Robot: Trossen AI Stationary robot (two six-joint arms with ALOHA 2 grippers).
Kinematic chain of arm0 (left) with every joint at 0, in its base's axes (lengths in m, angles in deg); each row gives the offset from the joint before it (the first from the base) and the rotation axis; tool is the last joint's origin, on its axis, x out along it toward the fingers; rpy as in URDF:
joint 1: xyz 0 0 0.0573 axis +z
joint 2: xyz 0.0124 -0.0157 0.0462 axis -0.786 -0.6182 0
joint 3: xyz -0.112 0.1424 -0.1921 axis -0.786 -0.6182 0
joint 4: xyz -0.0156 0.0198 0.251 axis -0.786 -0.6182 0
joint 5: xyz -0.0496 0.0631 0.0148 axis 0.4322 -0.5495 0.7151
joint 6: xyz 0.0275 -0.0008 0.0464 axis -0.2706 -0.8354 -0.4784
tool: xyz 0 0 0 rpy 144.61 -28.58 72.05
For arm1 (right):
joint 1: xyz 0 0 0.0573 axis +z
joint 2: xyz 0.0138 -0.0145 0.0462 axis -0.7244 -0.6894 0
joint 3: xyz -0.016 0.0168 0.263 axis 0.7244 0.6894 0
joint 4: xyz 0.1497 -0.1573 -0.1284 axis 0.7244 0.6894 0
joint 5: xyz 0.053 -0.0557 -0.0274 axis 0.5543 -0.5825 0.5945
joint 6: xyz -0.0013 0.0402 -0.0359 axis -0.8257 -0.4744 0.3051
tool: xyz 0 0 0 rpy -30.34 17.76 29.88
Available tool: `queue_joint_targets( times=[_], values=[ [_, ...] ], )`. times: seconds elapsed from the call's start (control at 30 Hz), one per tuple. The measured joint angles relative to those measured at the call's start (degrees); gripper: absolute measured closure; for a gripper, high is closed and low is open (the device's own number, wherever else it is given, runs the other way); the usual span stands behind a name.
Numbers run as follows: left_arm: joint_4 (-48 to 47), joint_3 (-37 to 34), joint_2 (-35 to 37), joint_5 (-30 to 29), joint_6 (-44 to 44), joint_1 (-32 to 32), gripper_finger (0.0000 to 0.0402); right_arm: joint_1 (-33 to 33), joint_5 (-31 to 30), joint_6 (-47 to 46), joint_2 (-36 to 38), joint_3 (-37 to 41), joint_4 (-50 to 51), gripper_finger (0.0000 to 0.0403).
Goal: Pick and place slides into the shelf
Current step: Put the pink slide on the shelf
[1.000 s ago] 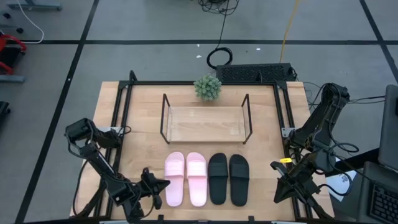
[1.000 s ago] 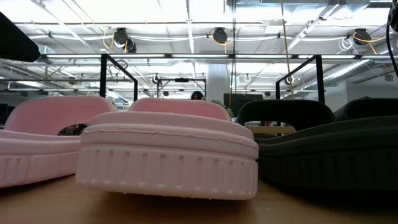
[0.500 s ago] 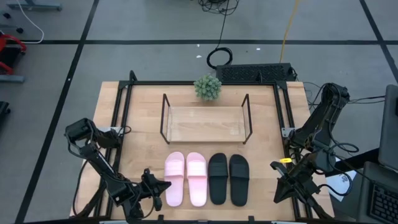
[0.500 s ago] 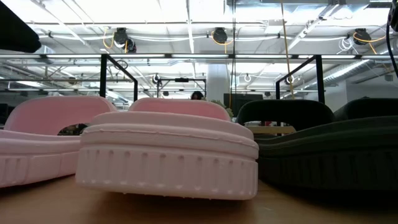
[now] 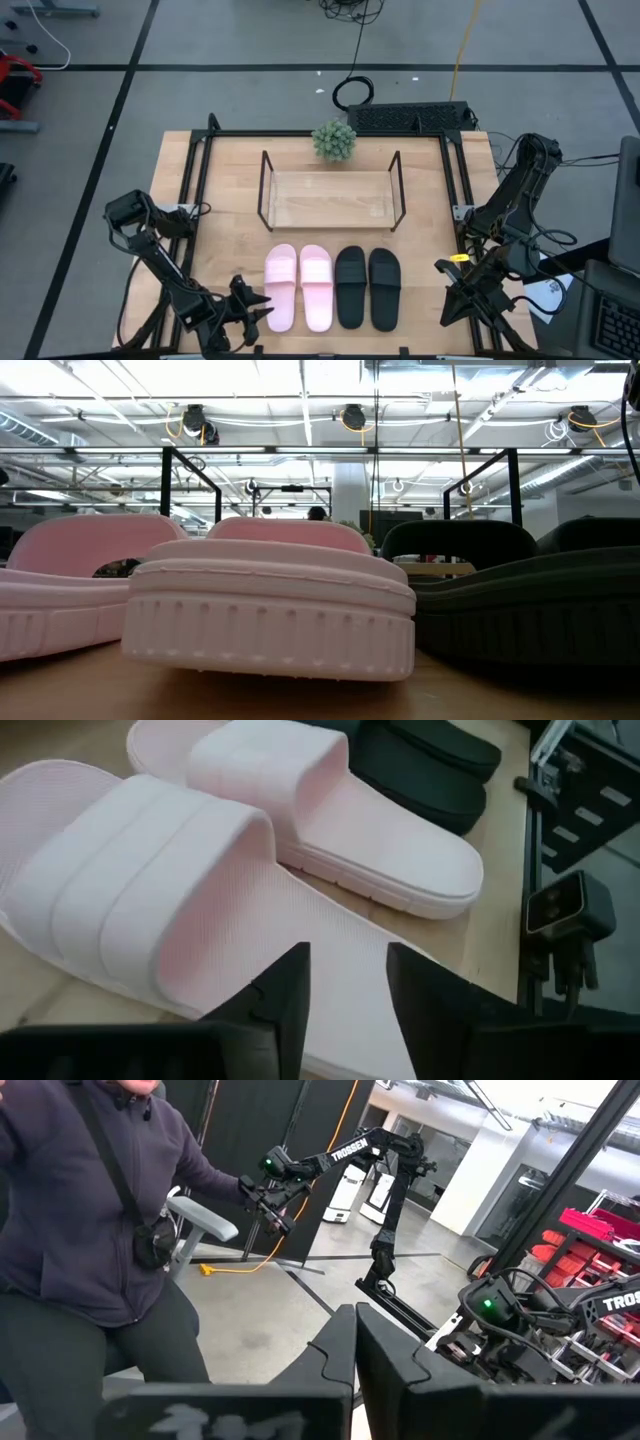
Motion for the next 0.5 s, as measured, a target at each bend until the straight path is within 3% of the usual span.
queue_joint_targets(
  times=[0.17,0.5],
  values=[
    [-2.25,0.0,0.0,-0.04,-1.09,-0.3,0.0296,-0.01,0.0,-0.01,0.0,0.0,0.0,0.0403],
    [-9.24,0.0,0.0,-0.35,8.05,-2.23,0.0339,-0.01,0.0,-0.01,0.02,0.0,0.0,0.0403]
  ],
)
